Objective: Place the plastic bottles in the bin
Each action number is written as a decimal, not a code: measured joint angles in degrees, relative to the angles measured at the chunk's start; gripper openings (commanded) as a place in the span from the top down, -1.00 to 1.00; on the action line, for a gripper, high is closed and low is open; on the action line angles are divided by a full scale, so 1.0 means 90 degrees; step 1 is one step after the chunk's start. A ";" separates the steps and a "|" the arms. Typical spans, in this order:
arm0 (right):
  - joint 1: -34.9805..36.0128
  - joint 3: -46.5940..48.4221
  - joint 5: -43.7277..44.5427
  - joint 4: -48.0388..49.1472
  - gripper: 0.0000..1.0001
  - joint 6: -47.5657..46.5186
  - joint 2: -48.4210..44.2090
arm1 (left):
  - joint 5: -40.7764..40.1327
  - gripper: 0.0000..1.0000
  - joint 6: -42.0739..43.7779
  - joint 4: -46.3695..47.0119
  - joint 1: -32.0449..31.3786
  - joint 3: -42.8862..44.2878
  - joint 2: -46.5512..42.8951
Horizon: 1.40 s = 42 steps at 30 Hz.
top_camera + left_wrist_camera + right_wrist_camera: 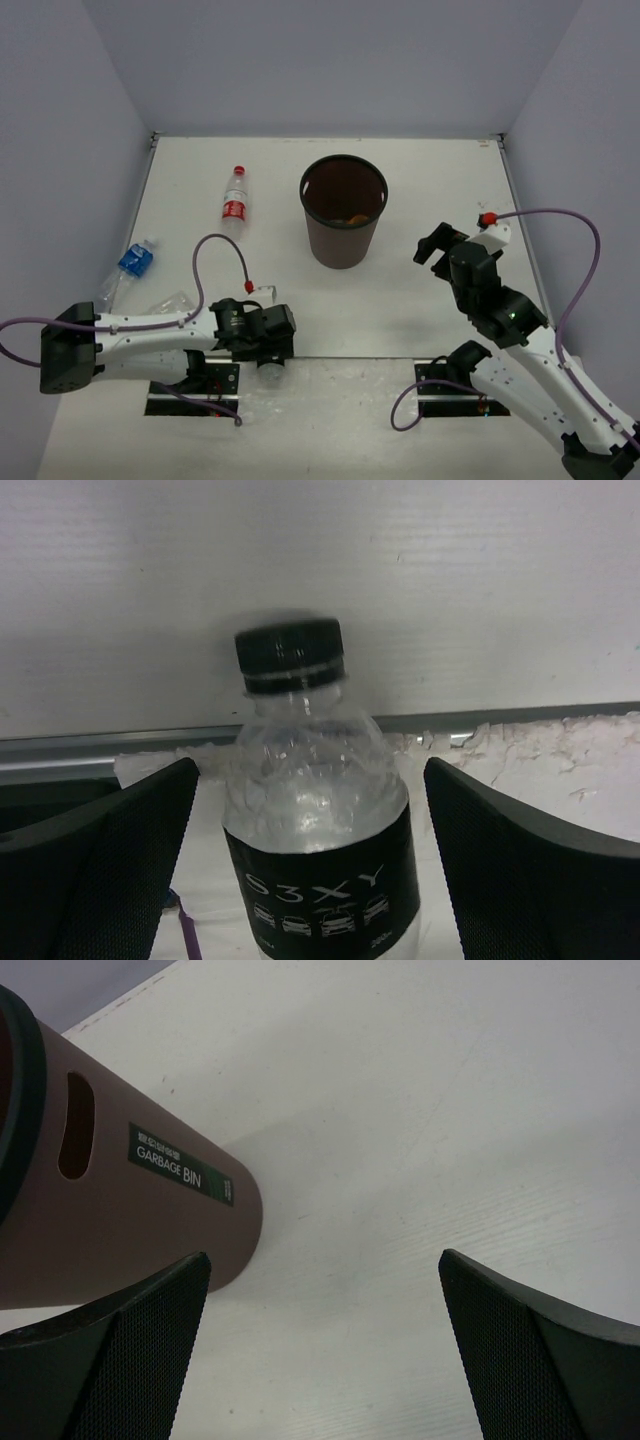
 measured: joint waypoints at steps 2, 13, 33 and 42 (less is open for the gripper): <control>0.0000 -0.0025 0.0011 0.0002 -0.97 0.0016 -0.0002 | 0.0093 -0.52 -0.0036 0.0123 -0.0199 -0.0076 0.0121; 0.0000 -0.0296 0.0050 0.0001 -0.97 0.0100 -0.0002 | -0.0286 0.57 -0.0181 -0.0023 -0.0668 0.0290 0.0736; -0.0002 -0.0599 0.0116 0.0196 -0.97 0.0541 0.0552 | -0.4569 0.45 0.2242 0.0425 -0.0602 0.4173 -0.0128; 0.0000 -0.0927 0.0109 0.0622 -0.97 0.0315 0.0286 | -0.3927 0.38 0.5453 0.3625 0.1170 0.5240 0.1041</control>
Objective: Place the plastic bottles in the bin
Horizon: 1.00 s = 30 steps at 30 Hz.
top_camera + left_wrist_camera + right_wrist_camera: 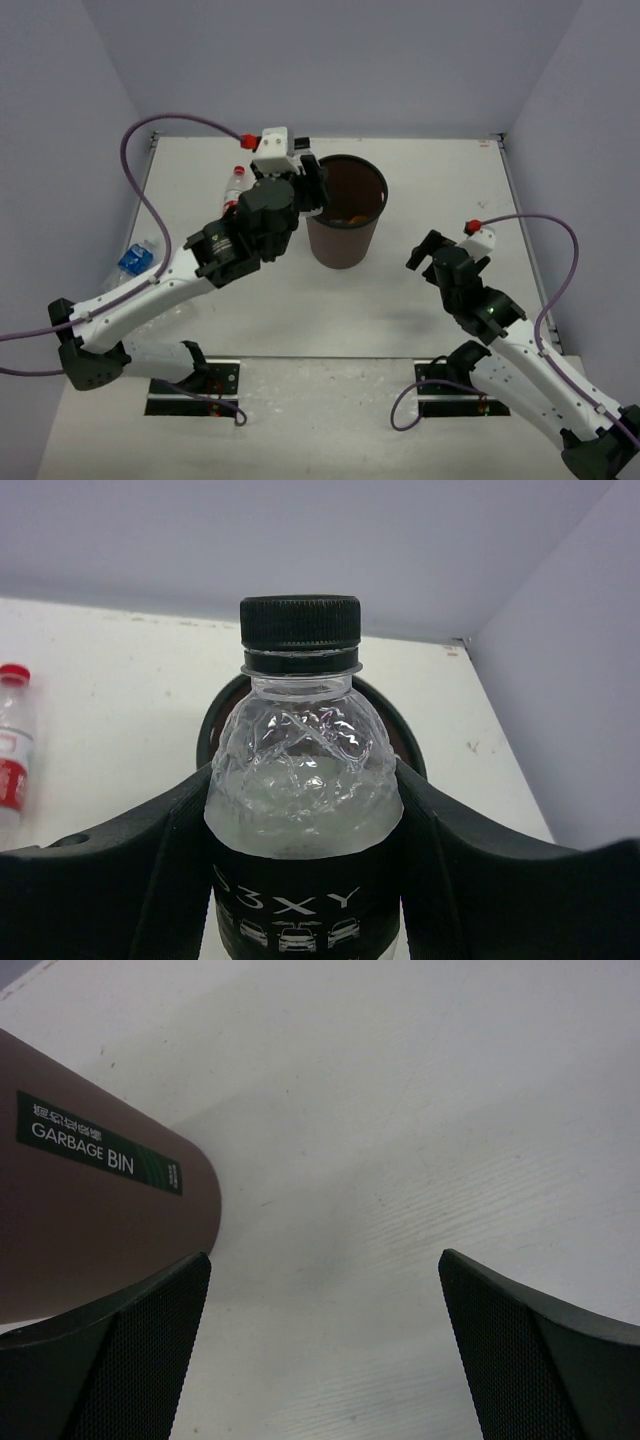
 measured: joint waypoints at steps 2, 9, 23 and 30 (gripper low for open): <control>-0.0002 -0.0041 0.0002 0.0081 -0.97 -0.0036 -0.0047 | 0.0261 0.36 0.0393 0.0132 0.0356 0.0586 0.0620; -0.0001 -0.0215 -0.0002 0.0174 -0.97 -0.0111 -0.0149 | 0.1671 0.09 0.0946 0.0456 0.1147 0.1662 0.2381; 0.0000 -0.0398 0.0039 0.0195 -0.98 -0.0107 -0.0577 | 0.3399 -1.00 0.0870 0.0711 0.1415 0.0143 0.2080; 0.0000 -0.0399 0.0034 0.0213 -0.97 -0.0108 -0.0430 | 0.3480 -1.00 0.0869 0.0580 0.1415 0.0040 0.1381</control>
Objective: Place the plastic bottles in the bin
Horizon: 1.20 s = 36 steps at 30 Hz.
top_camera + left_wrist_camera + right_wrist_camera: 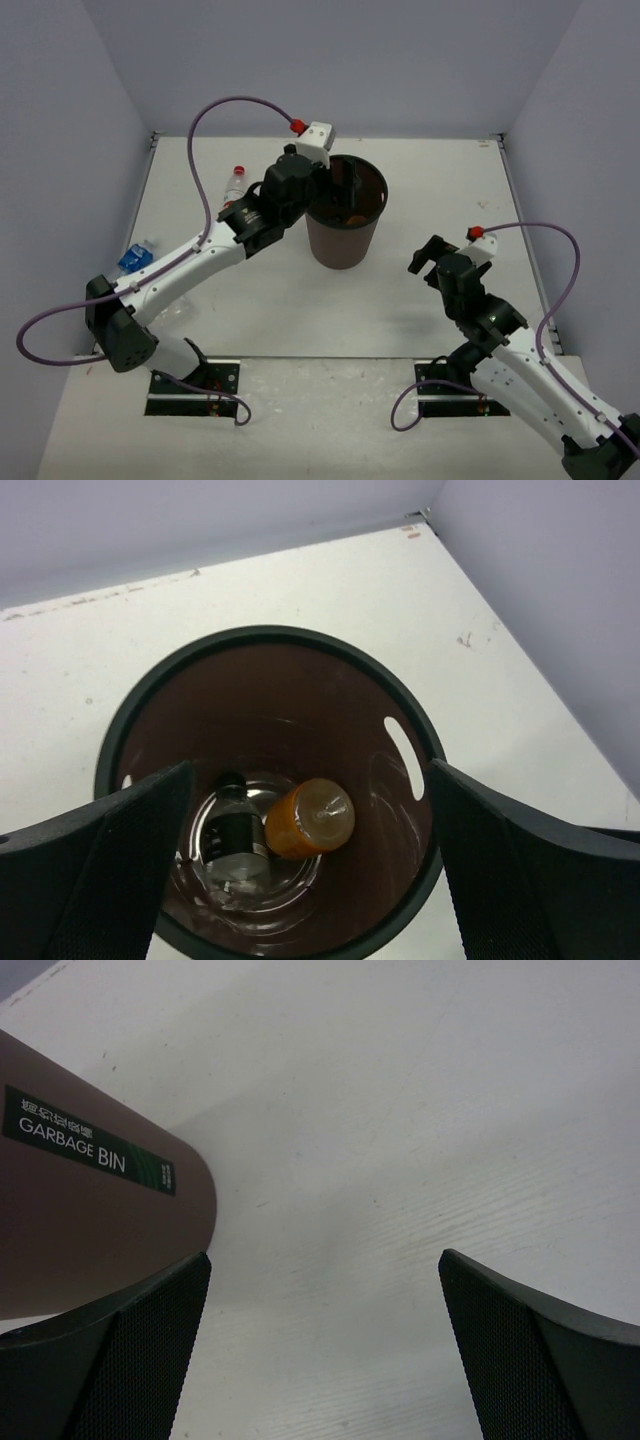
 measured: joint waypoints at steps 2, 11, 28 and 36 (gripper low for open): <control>0.0000 0.0000 -0.0003 0.0001 -0.97 -0.0001 0.0028 | -0.0274 -1.00 -0.0014 -0.0195 0.0000 0.0108 -0.0144; 0.0000 0.0000 -0.0004 0.0003 -0.97 -0.0001 0.0050 | -0.1209 -1.00 -0.0250 -0.0979 0.0565 0.0245 -0.0733; -0.0002 0.0000 -0.0003 0.0004 -0.97 -0.0003 0.0139 | 0.1853 -1.00 0.0234 -0.0477 0.4359 -0.0937 0.0130; -0.0001 0.0000 -0.0047 0.0008 -0.97 -0.0071 0.0370 | 0.1977 -1.00 0.0498 -0.0419 0.4427 -0.0979 0.1495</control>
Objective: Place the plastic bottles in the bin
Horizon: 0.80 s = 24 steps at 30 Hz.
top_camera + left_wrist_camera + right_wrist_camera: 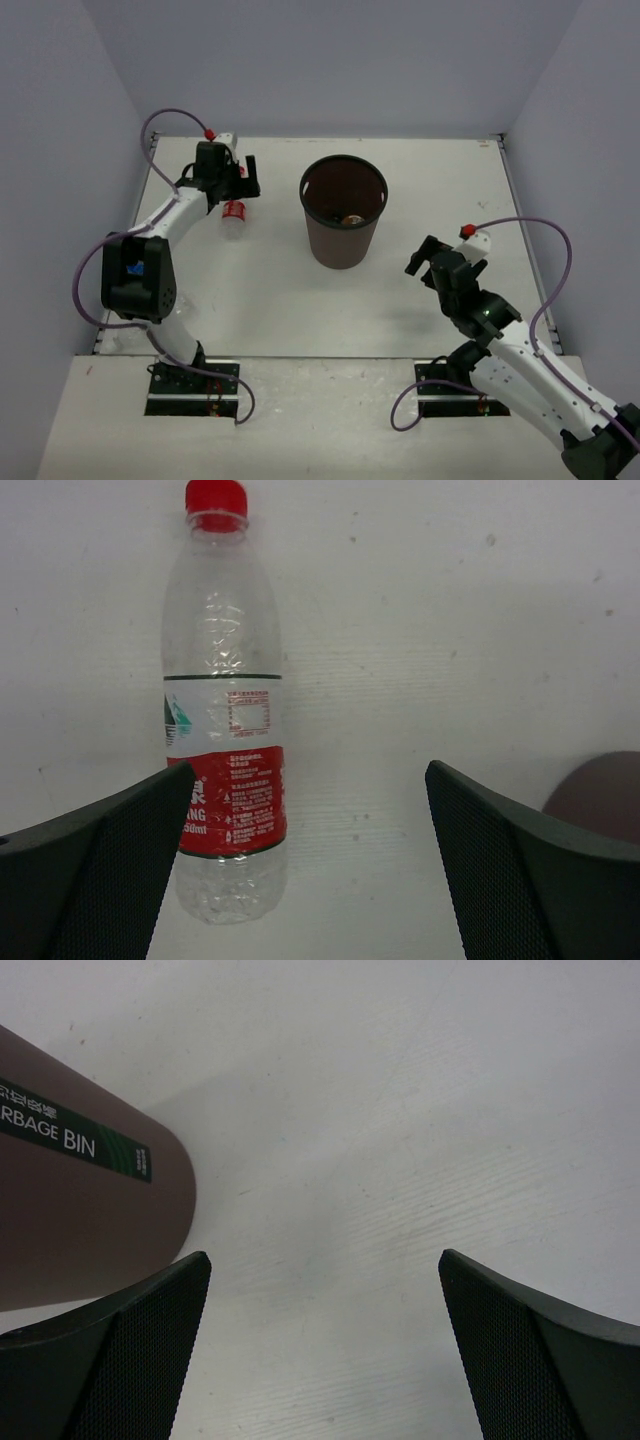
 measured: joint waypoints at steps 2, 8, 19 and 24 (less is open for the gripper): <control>0.0000 0.0002 -0.0063 0.0003 -0.97 -0.0040 0.0153 | -0.0224 -1.00 0.0051 -0.0099 0.0005 0.0091 0.0339; -0.0001 0.0002 -0.0127 0.0005 -0.97 -0.0069 0.0474 | -0.0642 -1.00 0.0091 -0.0227 0.0057 0.0290 0.1059; -0.0001 0.0002 -0.0126 0.0004 -0.98 -0.0074 0.0504 | -0.0926 0.14 0.0273 -0.0287 0.0075 0.0347 0.1531; -0.0002 0.0002 -0.0124 0.0006 -0.97 -0.0069 0.0526 | -0.0756 0.43 0.0272 -0.0273 0.0078 0.0373 0.1496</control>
